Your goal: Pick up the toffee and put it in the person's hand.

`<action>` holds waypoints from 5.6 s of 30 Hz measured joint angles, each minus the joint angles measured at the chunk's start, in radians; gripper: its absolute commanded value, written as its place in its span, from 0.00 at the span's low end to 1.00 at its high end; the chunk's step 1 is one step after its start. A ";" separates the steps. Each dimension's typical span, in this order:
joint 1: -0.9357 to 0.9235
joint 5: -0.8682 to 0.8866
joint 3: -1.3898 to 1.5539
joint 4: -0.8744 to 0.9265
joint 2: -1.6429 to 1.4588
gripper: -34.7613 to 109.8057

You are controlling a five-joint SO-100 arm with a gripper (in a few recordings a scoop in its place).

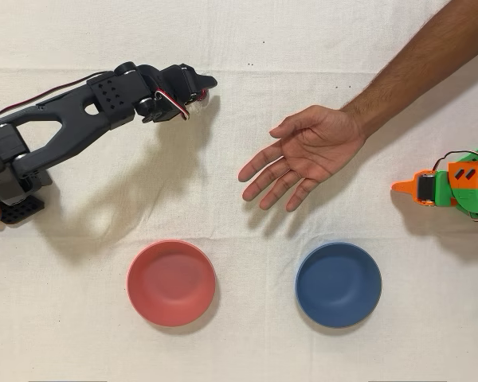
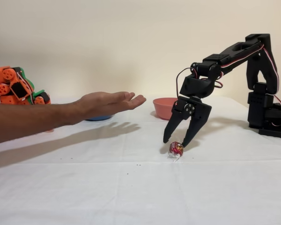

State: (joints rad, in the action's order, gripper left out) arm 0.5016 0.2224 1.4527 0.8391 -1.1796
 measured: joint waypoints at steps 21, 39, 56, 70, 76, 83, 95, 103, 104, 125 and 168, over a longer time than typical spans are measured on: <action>0.000 0.035 0.000 0.014 0.041 0.41; 0.003 0.025 -0.038 0.054 0.072 0.39; 0.012 -0.021 -0.109 0.064 0.107 0.32; 0.012 -0.028 -0.112 0.064 0.107 0.32; 0.011 -0.028 -0.112 0.078 0.077 0.31; -0.031 -0.034 -0.112 0.083 -0.029 0.31; -0.140 -0.060 -0.140 0.100 -0.166 0.31; -0.221 -0.095 -0.224 0.100 -0.181 0.32; -0.229 -0.103 -0.233 0.100 -0.181 0.32; -0.357 -0.245 -0.279 -0.183 -0.140 0.32; -0.407 -0.313 -0.314 -0.284 0.054 0.37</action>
State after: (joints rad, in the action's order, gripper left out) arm 0.0951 -0.0905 1.1382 0.5553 -1.1259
